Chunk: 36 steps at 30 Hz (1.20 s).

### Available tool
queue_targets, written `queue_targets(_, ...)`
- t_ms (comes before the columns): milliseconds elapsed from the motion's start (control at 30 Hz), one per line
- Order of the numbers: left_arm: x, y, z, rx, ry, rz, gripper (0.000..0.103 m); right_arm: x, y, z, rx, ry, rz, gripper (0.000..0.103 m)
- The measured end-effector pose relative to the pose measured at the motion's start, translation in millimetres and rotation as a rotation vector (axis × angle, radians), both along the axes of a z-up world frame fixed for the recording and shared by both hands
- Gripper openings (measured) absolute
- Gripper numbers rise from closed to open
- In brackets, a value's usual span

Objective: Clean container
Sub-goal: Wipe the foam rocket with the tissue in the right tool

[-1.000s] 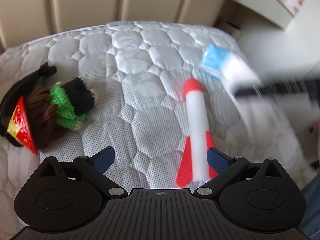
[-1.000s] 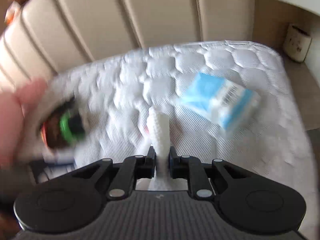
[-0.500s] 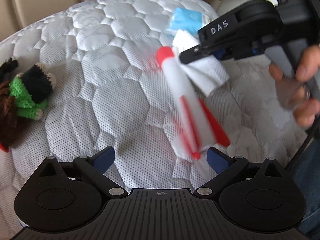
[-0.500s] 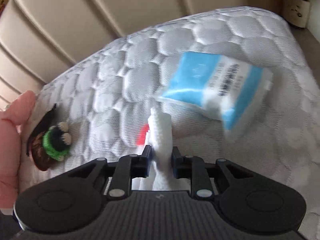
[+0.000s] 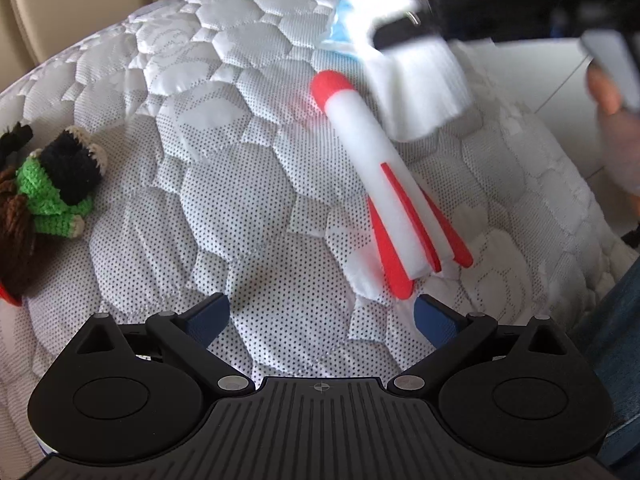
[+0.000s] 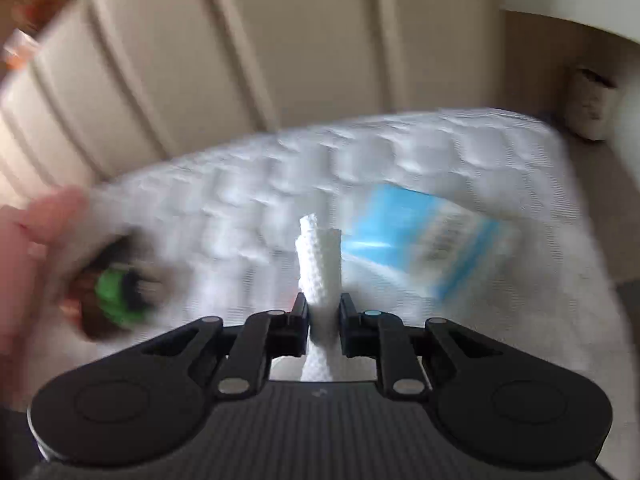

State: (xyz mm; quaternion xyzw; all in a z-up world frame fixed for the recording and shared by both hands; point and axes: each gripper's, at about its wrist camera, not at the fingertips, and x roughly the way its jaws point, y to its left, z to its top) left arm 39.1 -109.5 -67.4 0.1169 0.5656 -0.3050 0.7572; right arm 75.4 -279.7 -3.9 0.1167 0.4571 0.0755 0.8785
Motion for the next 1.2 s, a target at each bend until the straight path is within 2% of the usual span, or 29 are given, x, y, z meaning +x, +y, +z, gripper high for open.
queue_targets(100,-1,-1,-4,0.027,0.002,-0.013,0.101,4,23,-10,0.051,0.064,0.118,0.018)
queue_targets(200,-1,-1,-7,0.039,0.004,-0.016,0.101,6,39,-27,-0.093,0.133,0.172,0.018)
queue_targets(267,0,1,-8,0.037,0.010,-0.012,0.101,7,34,-33,-0.167,0.153,0.166,0.017)
queue_targets(300,0,2,-7,0.032,0.013,-0.009,0.101,6,27,-34,-0.169,0.157,0.156,0.014)
queue_targets(400,1,5,-5,0.008,0.019,-0.002,0.101,5,7,-26,-0.125,0.167,0.089,0.014)
queue_targets(500,3,9,-2,-0.023,0.022,0.005,0.101,7,-12,-26,-0.147,0.186,0.048,0.015)
queue_targets(567,3,11,-2,-0.020,0.024,0.014,0.101,4,-20,-28,-0.173,0.210,0.031,0.016)
queue_targets(600,4,12,-2,-0.018,0.025,0.018,0.101,3,-23,-29,-0.172,0.218,0.022,0.020)
queue_targets(667,2,10,-3,-0.002,0.029,0.021,0.101,2,-30,-29,-0.146,0.244,0.010,0.022)
queue_targets(933,-5,3,-3,0.020,0.019,0.001,0.101,-26,-33,-17,-0.286,0.315,0.056,0.021)
queue_targets(1067,-3,3,-3,0.020,0.016,0.004,0.101,-50,-34,1,-0.152,0.332,0.065,0.019)
queue_targets(1200,-4,2,-3,0.026,0.012,0.013,0.101,-61,-17,-6,-0.055,0.372,0.095,0.017)
